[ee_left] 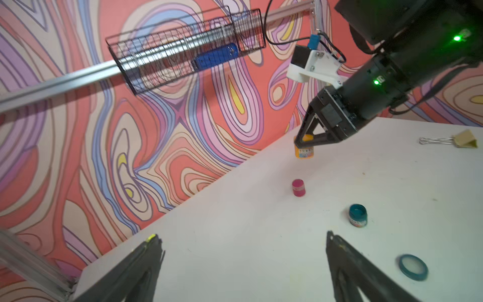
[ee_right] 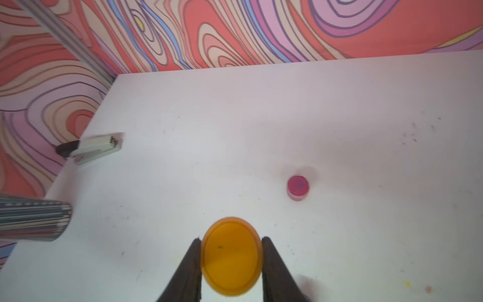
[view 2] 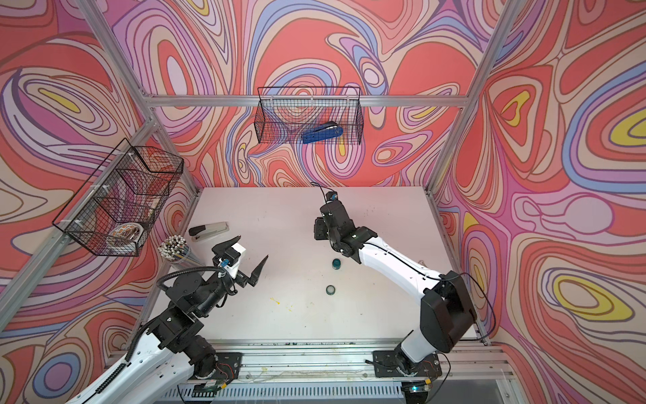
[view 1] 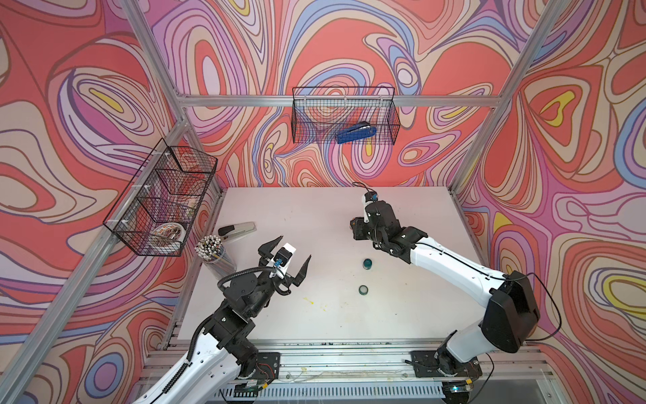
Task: Close the paint jar lid
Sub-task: Place the paint jar at the center of the board.
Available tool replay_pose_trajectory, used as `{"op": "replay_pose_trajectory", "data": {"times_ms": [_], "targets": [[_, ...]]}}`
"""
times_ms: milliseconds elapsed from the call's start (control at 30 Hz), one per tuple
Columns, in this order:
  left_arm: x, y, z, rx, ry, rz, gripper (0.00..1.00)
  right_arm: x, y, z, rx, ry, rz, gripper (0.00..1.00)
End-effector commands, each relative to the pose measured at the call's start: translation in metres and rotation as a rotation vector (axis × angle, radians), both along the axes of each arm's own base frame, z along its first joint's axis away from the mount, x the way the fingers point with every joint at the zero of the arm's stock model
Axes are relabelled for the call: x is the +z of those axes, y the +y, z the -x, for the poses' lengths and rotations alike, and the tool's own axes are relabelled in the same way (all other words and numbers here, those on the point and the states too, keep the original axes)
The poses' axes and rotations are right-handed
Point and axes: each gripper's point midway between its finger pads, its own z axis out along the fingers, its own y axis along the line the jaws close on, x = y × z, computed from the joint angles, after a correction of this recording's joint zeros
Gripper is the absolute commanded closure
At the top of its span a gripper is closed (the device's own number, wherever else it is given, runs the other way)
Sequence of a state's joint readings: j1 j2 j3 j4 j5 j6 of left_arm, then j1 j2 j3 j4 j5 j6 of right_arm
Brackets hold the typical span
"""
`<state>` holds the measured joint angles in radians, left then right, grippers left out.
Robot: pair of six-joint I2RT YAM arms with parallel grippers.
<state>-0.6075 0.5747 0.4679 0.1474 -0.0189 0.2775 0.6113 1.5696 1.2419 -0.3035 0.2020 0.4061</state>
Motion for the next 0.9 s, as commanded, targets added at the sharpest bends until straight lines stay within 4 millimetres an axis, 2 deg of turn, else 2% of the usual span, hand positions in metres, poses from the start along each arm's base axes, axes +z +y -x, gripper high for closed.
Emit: {"op": "replay_pose_trajectory", "data": {"times_ms": [0, 33, 233, 300, 500, 667, 867], "targets": [[-0.023, -0.012, 0.001, -0.046, 0.169, 0.024, 0.00, -0.037, -0.028, -0.018, -0.082, 0.017, 0.154, 0.73], [-0.009, -0.013, -0.002, -0.043, 0.166, 0.048, 0.00, -0.046, -0.033, -0.023, -0.100, 0.022, 0.180, 0.73], [-0.020, -0.021, -0.010, -0.041, 0.272, 0.021, 0.00, -0.100, -0.058, -0.045, -0.188, 0.089, 0.224, 0.73], [-0.023, -0.023, -0.012, -0.045, 0.315, 0.034, 0.00, -0.112, -0.066, -0.050, -0.206, 0.097, 0.215, 0.73], [-0.034, -0.025, -0.022, -0.029, 0.441, -0.009, 0.00, -0.138, -0.084, -0.063, -0.243, 0.113, 0.200, 0.73], [-0.037, -0.036, -0.014, -0.123, 0.470, 0.003, 0.00, -0.152, -0.098, -0.072, -0.284, 0.113, 0.176, 0.73], [-0.044, -0.047, -0.010, -0.189, 0.521, -0.010, 0.00, -0.171, -0.100, -0.080, -0.289, 0.124, 0.169, 0.72]]}}
